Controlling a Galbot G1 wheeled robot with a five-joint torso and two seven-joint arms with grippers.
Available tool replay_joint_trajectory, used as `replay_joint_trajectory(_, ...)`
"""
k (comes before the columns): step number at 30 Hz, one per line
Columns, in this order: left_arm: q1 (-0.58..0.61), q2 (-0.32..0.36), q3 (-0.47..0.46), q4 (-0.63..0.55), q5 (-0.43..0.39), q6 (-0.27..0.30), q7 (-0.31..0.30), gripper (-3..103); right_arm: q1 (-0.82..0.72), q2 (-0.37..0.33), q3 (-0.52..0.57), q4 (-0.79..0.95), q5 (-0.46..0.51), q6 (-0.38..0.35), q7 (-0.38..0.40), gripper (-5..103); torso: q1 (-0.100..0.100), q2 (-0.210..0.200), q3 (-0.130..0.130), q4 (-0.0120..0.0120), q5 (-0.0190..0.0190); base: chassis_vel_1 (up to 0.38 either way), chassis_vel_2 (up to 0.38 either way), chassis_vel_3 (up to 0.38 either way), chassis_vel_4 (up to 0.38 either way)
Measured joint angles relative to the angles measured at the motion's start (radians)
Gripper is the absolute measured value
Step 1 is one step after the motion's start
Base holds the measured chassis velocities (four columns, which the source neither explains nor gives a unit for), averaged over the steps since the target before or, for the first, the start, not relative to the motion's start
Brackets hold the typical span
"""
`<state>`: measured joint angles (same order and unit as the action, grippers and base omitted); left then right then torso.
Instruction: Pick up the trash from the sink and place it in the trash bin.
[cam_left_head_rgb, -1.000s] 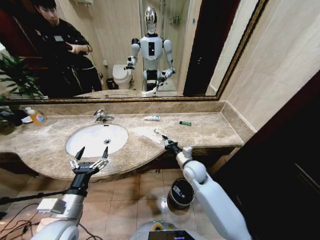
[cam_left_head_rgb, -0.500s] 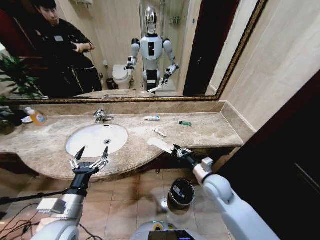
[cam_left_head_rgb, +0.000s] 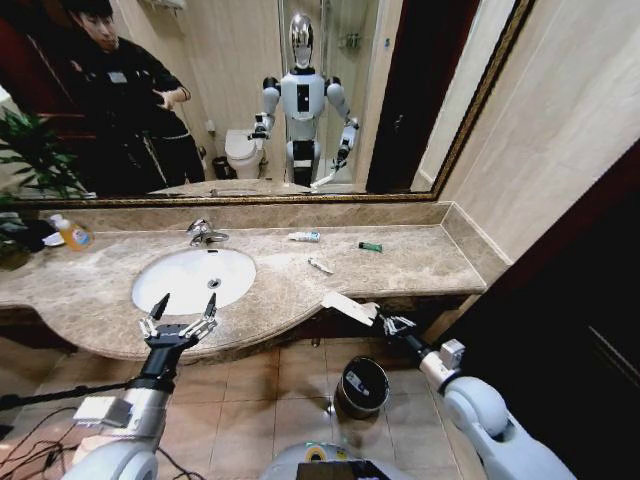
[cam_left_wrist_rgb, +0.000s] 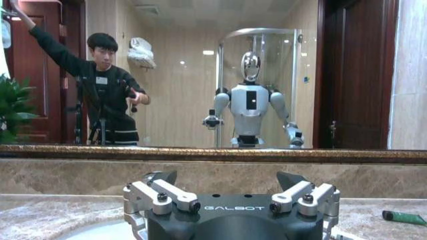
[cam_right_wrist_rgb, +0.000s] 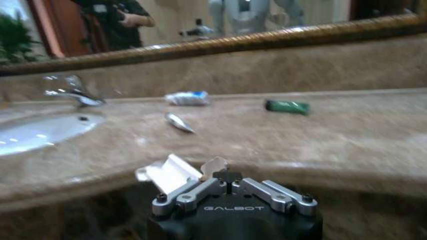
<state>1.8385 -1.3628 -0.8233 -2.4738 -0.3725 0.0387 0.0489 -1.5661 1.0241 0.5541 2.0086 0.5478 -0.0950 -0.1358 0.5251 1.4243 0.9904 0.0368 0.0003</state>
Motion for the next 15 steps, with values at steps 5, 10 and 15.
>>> replay_joint_trajectory(5,0.000,0.000,0.000,0.000,0.000,0.000,0.000,100,0.003,0.007,-0.004,-0.104,0.009,0.037,-0.002,0,0.000,0.000,0.000,0.0000,-0.0003,0.000,0.000,0.000,0.000)
replay_joint_trajectory(10,0.000,0.000,0.000,0.000,0.000,0.000,0.000,100,0.030,0.038,-0.049,-0.247,-0.034,0.079,0.000,0,0.000,0.000,0.000,0.0000,-0.0002,0.000,0.000,0.000,0.000)
replay_joint_trajectory(15,0.000,0.000,0.000,0.000,0.000,0.000,0.000,100,0.063,0.072,-0.079,-0.368,-0.077,0.103,-0.006,0,0.000,0.000,0.000,0.0001,-0.0004,0.000,0.000,0.000,0.000)
